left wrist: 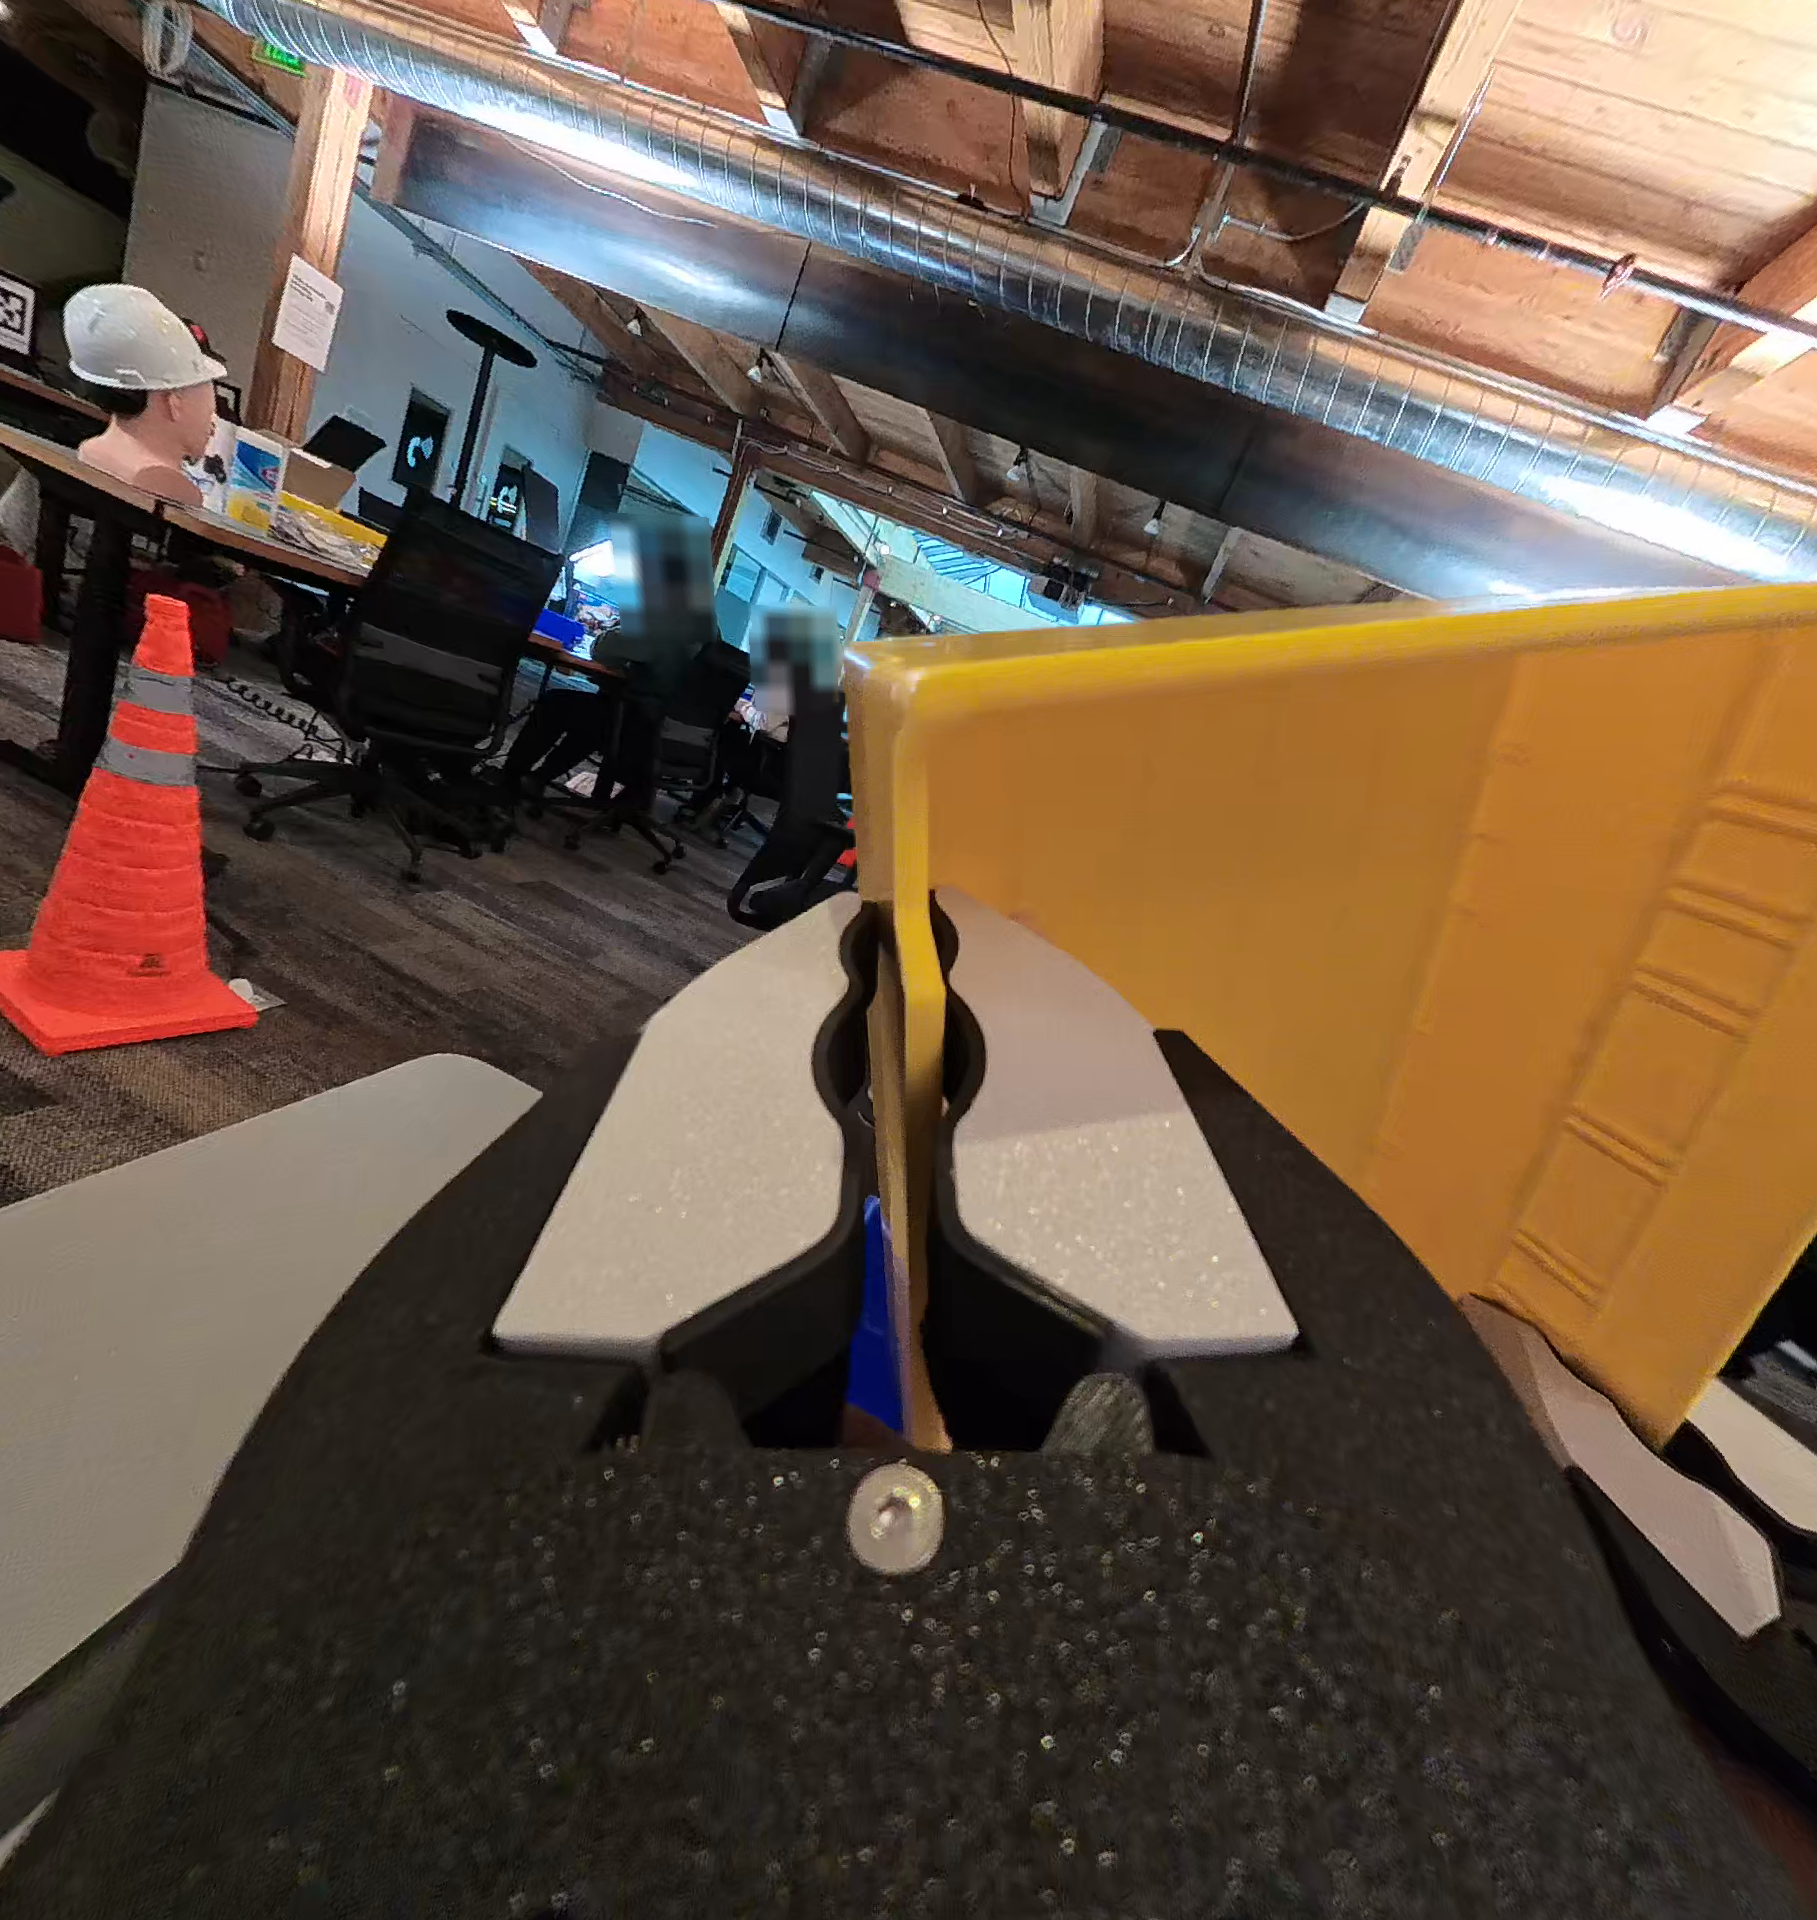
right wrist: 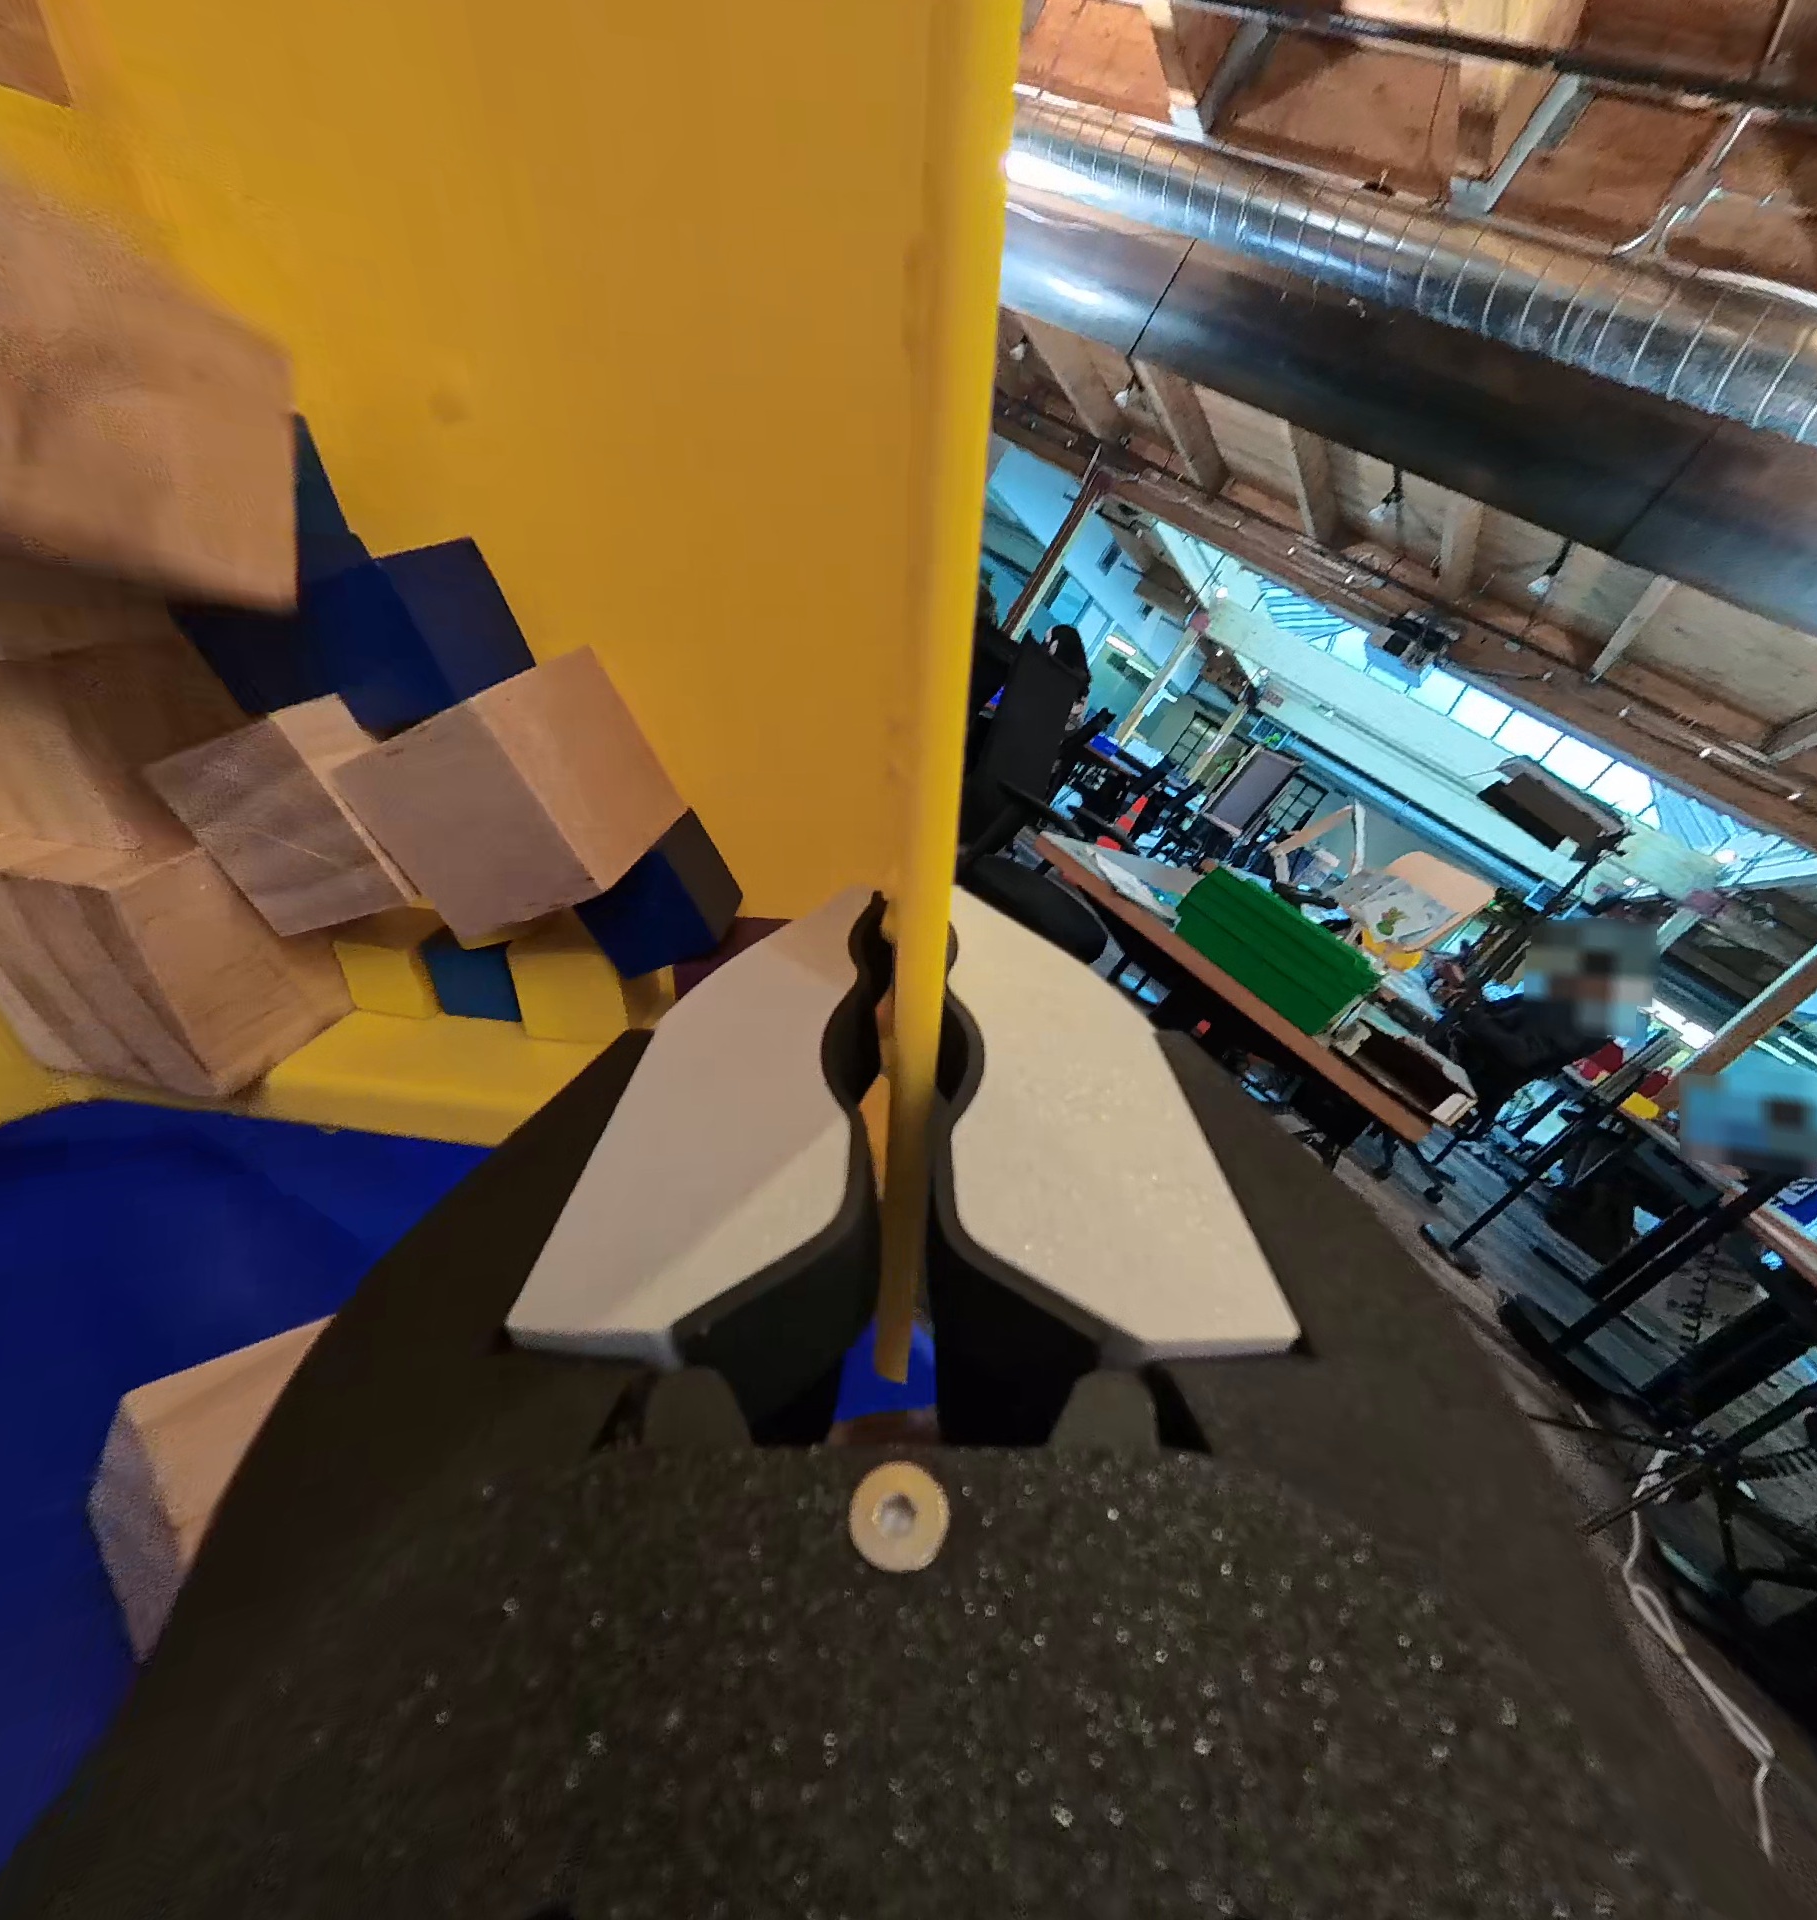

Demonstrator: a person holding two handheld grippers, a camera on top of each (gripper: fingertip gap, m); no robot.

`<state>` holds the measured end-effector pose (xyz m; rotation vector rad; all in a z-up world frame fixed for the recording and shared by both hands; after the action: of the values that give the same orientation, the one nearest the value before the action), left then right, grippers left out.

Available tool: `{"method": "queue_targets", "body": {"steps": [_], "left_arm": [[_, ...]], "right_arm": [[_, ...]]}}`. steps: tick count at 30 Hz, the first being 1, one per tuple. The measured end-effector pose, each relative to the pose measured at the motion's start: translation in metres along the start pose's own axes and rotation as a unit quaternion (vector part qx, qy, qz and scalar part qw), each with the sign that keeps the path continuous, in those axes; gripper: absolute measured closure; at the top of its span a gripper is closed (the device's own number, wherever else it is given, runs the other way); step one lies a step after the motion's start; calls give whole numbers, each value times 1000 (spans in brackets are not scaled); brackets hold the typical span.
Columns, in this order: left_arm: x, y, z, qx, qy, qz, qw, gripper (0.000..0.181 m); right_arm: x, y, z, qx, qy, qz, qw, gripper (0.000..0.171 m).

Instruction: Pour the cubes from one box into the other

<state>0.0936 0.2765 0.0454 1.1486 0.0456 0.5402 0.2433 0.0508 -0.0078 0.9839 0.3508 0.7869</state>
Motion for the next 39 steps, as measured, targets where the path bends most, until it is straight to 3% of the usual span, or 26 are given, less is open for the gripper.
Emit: {"method": "queue_targets", "body": {"steps": [12,20,27,35,39], "left_arm": [[5,-6,-7,7,27,-17,999,175],[13,10,1,78,33,-48,995,176],[13,8,1,67,27,-28,997,175],[1,31,26,84,5,30,996,175],[-18,62,57,145,19,43,988,175]], "right_arm": [[15,3,4,-32,1,-2,999,166],[15,9,6,-23,1,-19,1000,167],[18,10,8,-21,-9,-3,1000,167],[14,25,24,-18,-33,48,998,167],[-4,44,39,4,-11,59,998,167]]}}
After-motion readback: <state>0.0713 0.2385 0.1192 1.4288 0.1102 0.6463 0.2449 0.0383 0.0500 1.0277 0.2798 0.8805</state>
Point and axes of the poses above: each gripper's, where its closed fingertips meet, x out along the fingers, y out of its top, z = x × y across the jaws, the point moved 7 cm from there along -x, back along the fingers, and after that the axes turned 7 degrees about y, right-handed, at the moved point
